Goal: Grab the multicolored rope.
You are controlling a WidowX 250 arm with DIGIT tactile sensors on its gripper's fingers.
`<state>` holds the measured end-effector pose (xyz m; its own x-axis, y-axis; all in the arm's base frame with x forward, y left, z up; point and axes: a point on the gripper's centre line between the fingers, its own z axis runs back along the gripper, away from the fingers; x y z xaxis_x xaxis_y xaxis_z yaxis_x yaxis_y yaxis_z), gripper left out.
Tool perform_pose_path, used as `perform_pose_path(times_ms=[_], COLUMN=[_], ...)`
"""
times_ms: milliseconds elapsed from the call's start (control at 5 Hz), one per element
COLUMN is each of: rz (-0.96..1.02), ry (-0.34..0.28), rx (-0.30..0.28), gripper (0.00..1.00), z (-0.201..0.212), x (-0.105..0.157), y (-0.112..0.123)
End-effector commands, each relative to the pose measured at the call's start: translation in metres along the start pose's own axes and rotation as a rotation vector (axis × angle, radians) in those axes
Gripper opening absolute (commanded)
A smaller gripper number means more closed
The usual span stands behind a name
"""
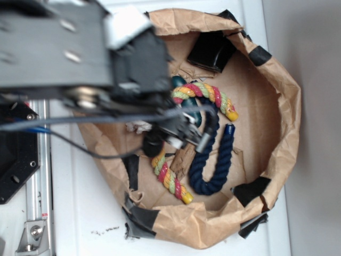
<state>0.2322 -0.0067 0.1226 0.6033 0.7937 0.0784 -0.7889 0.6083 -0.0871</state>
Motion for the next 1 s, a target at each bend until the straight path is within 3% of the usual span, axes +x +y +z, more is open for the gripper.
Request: perform_pose_path(times_ms=[0,200,400,800], rz=[-0.070,-0.147,-0.135,-0.271], ry=[0.069,0.140,0.148,0.118], rx=[0.038,0.079,0.060,0.018], gripper=[1.00,1.00,0.00,0.00], z=[-0.064,-0.091,-0.101,-0.072], x=[-0.019,-0.028,-0.031,-0.030], y=[-0.005,0.002,0.009,-0.001])
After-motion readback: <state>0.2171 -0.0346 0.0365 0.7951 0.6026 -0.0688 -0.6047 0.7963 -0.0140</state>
